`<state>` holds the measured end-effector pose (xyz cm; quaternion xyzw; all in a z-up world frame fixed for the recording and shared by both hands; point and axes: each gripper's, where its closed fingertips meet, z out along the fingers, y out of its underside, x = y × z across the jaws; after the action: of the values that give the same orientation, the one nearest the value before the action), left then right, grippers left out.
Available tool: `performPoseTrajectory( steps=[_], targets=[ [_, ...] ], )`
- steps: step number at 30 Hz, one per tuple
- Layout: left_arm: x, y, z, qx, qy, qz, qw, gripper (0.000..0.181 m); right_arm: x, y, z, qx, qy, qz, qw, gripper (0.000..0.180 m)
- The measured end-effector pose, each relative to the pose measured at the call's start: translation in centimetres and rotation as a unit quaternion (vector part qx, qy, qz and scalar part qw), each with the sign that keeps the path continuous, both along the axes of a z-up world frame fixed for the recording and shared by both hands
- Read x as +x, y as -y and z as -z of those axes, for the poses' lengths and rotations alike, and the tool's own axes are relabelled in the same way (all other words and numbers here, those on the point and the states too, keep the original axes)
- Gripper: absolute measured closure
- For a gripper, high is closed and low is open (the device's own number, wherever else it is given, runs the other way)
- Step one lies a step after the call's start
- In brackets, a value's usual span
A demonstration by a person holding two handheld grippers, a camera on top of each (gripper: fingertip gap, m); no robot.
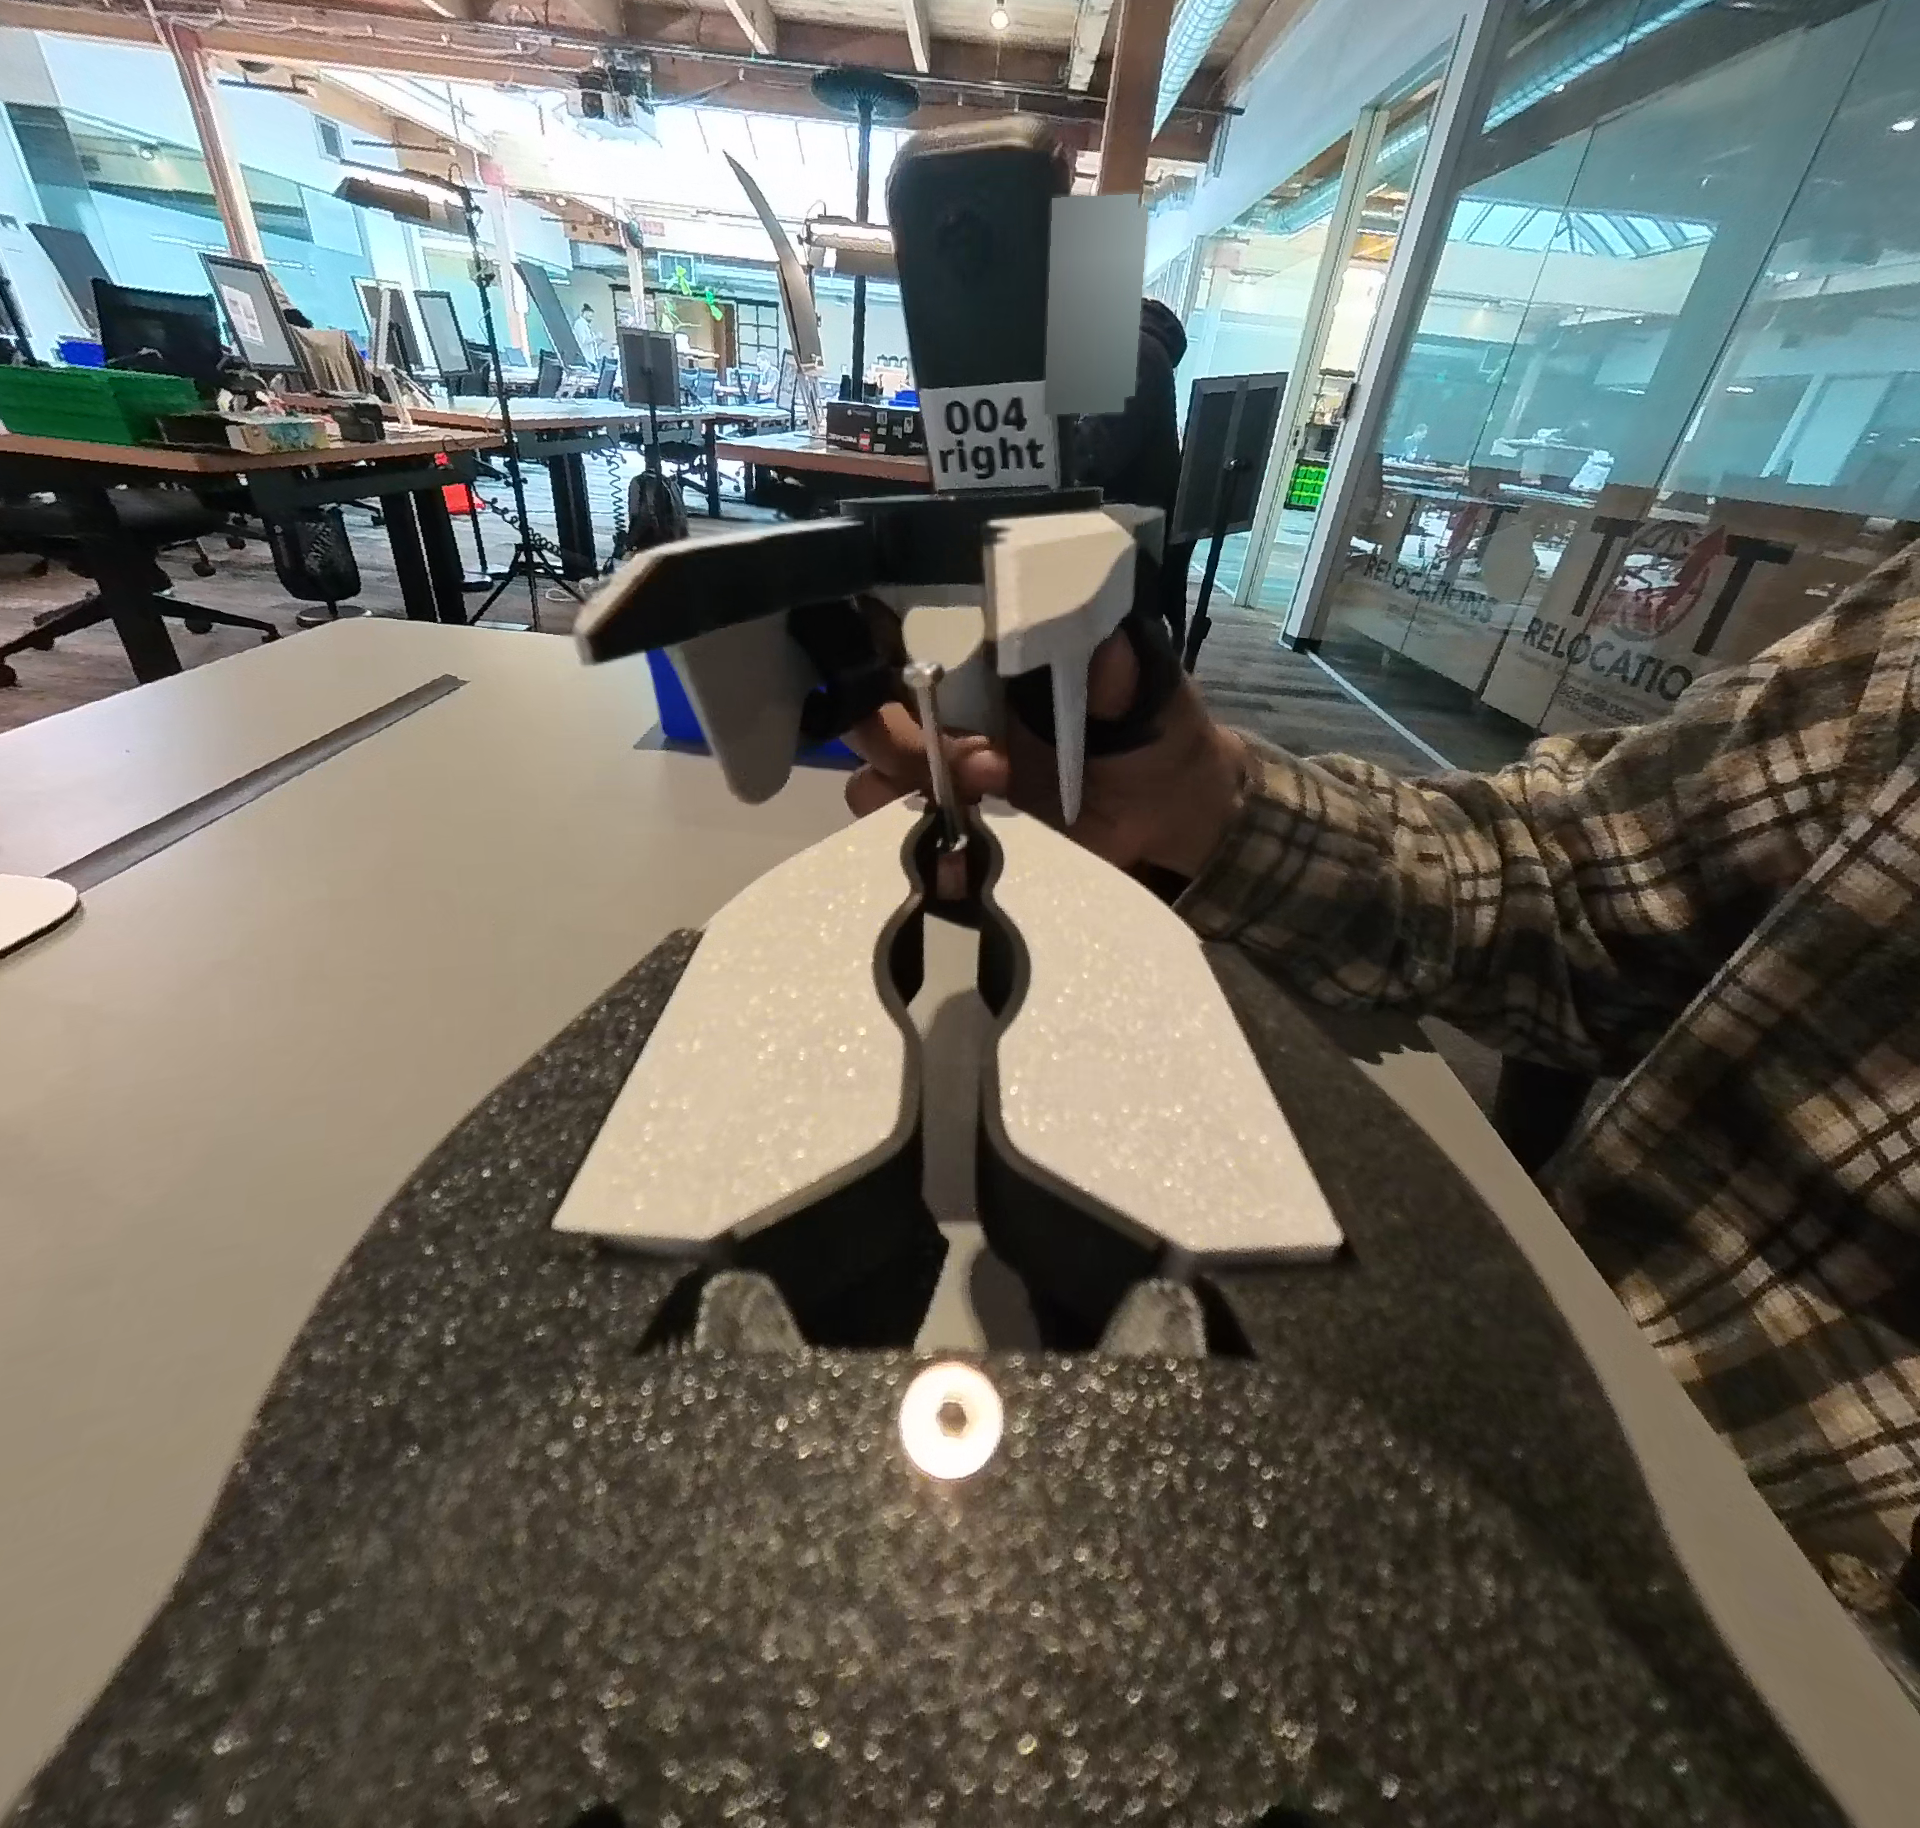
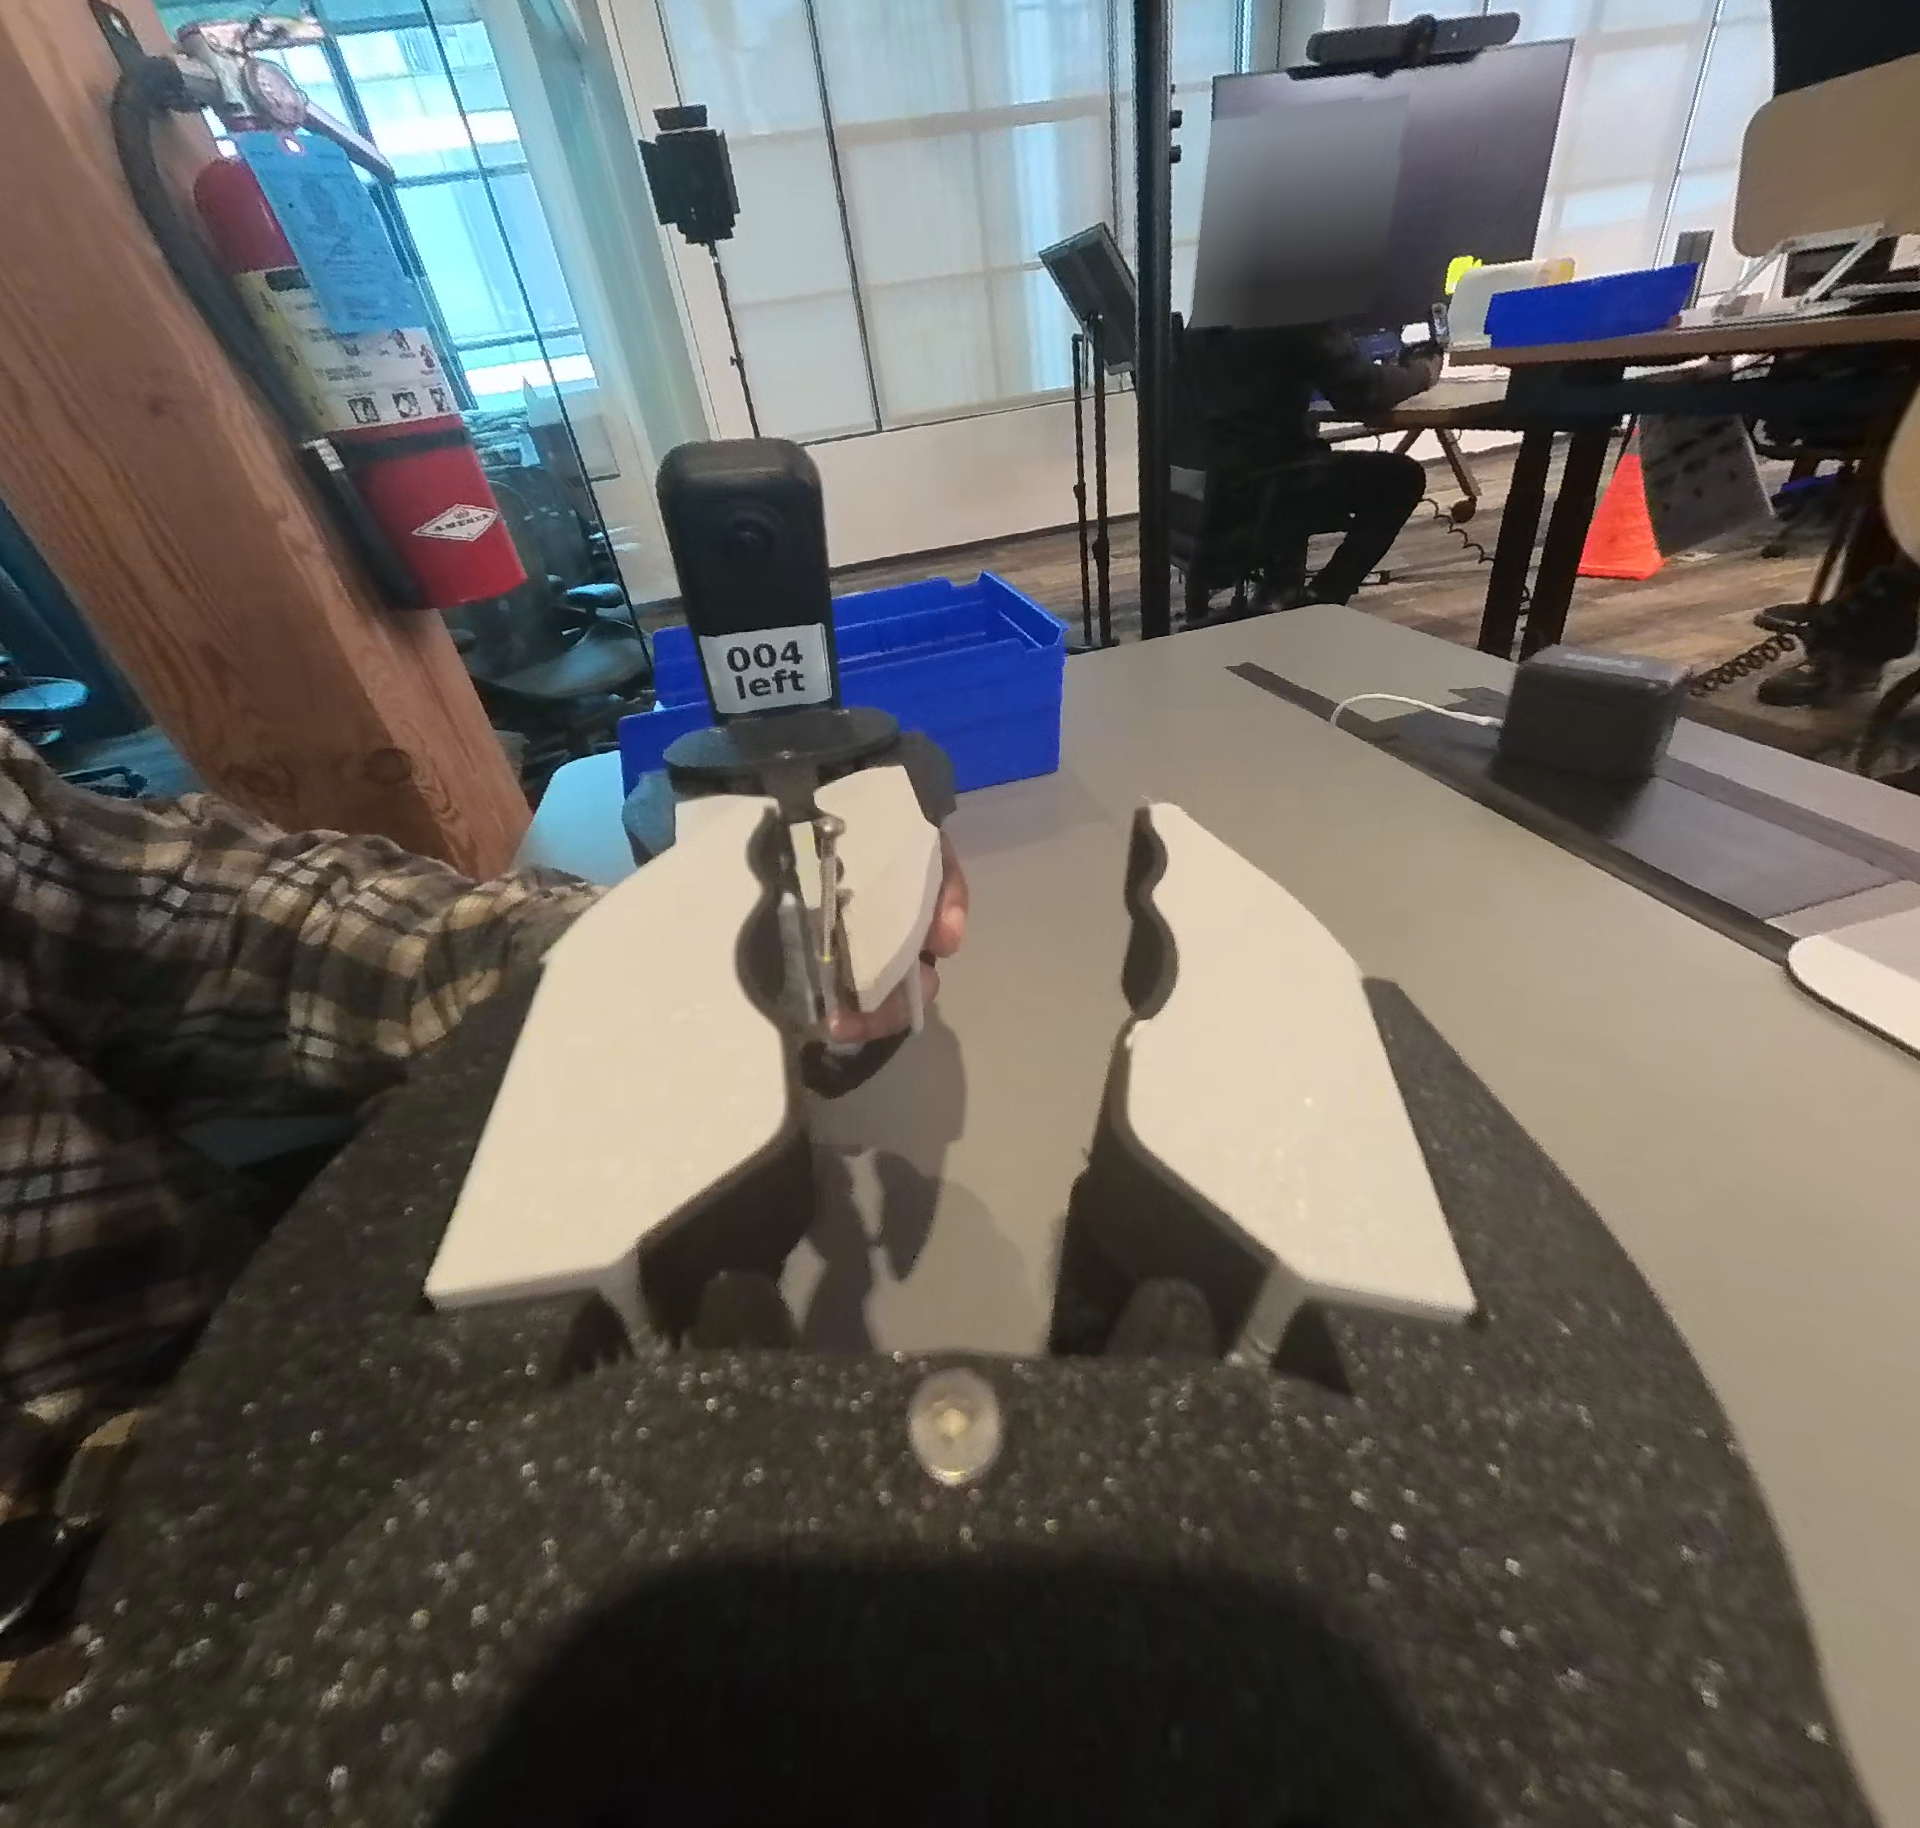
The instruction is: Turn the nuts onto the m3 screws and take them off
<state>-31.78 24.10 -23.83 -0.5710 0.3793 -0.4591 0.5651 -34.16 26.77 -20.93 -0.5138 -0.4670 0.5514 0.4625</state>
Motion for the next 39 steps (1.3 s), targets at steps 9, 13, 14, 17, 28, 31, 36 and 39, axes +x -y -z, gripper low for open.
performPoseTrajectory(
  steps=[9, 13, 14, 17, 28, 31, 36, 39],
  targets=[
    [0.0, 0.1, 0.0, 0.004, -0.004, -0.001, 1.000, 0.177, 0.6, -1.2, 0.1, 0.011, 0.010, 0.037, 0.999, 0.111],
    [0.2, 0.1, 0.1, 0.004, -0.006, 0.000, 1.000, 0.177, 0.1, -0.4, 0.0, 0.012, 0.009, 0.019, 1.000, 0.112],
    [0.2, 0.1, 0.1, 0.004, -0.006, 0.000, 1.000, 0.177, -0.1, -0.4, 0.3, 0.014, 0.017, 0.021, 1.000, 0.113],
    [0.1, 0.1, -0.1, 0.005, -0.004, -0.001, 1.000, 0.177, 0.3, -0.8, 0.3, 0.014, 0.018, 0.026, 0.999, 0.114],
    [-0.4, -0.4, -0.1, 0.019, -0.017, -0.024, 0.999, 0.177, 0.9, 0.1, -0.6, 0.002, 0.001, 0.032, 0.999, 0.129],
    [-0.4, -0.5, 0.0, 0.017, -0.018, -0.027, 0.999, 0.177, 0.6, 0.9, -0.9, 0.005, 0.005, 0.042, 0.999, 0.135],
    [-0.4, -0.5, 0.0, 0.015, -0.017, -0.025, 0.999, 0.177, -0.9, 2.1, -0.1, 0.000, 0.038, 0.030, 0.999, 0.141],
    [-0.4, -0.3, -0.2, 0.019, -0.016, -0.024, 0.999, 0.177, -1.3, 2.3, 0.3, -0.018, 0.036, 0.015, 0.999, 0.147]
  ],
)
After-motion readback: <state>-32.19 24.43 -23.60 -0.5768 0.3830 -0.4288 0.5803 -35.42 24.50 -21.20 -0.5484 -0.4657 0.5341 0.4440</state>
